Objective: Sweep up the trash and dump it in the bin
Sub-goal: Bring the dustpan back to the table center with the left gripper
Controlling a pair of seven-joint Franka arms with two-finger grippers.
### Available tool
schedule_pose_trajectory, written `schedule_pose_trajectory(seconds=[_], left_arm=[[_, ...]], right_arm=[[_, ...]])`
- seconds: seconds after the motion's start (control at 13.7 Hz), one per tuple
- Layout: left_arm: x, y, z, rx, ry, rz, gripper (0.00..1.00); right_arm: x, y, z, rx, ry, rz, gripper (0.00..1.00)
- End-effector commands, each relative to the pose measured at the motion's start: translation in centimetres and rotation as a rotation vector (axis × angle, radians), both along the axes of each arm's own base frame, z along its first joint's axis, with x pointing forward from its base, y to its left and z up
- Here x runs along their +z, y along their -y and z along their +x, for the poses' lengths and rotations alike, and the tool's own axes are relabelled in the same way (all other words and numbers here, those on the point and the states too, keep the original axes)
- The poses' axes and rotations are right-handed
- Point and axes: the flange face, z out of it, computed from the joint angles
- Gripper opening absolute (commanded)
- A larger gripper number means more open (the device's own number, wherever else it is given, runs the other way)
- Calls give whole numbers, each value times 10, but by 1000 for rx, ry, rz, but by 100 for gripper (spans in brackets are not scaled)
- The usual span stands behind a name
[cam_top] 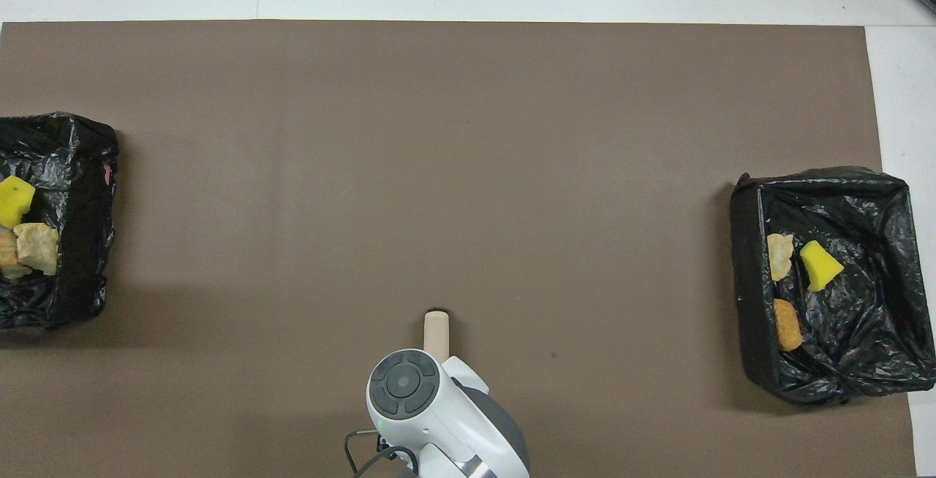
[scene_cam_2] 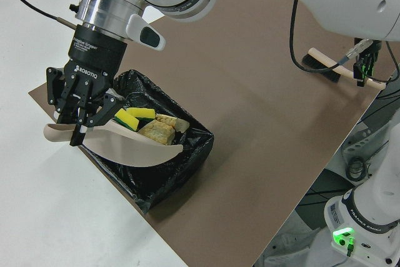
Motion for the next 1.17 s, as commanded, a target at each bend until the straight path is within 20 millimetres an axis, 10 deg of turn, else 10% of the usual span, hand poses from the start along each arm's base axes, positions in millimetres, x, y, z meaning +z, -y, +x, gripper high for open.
schedule_pose_trajectory(seconds=[0.0, 0.29, 0.73, 1.09], left_arm=[[14, 6, -1, -44, 16, 77, 0], [47, 1, -3, -65, 82, 105, 0], [99, 35, -15, -26, 259, -97, 0], [77, 126, 1, 40, 312, -360, 0]], right_arm=[[23, -3, 18, -7, 52, 33, 100], [84, 42, 63, -104, 132, 86, 100], [169, 166, 133, -217, 262, 41, 100], [234, 280, 186, -316, 352, 36, 100]])
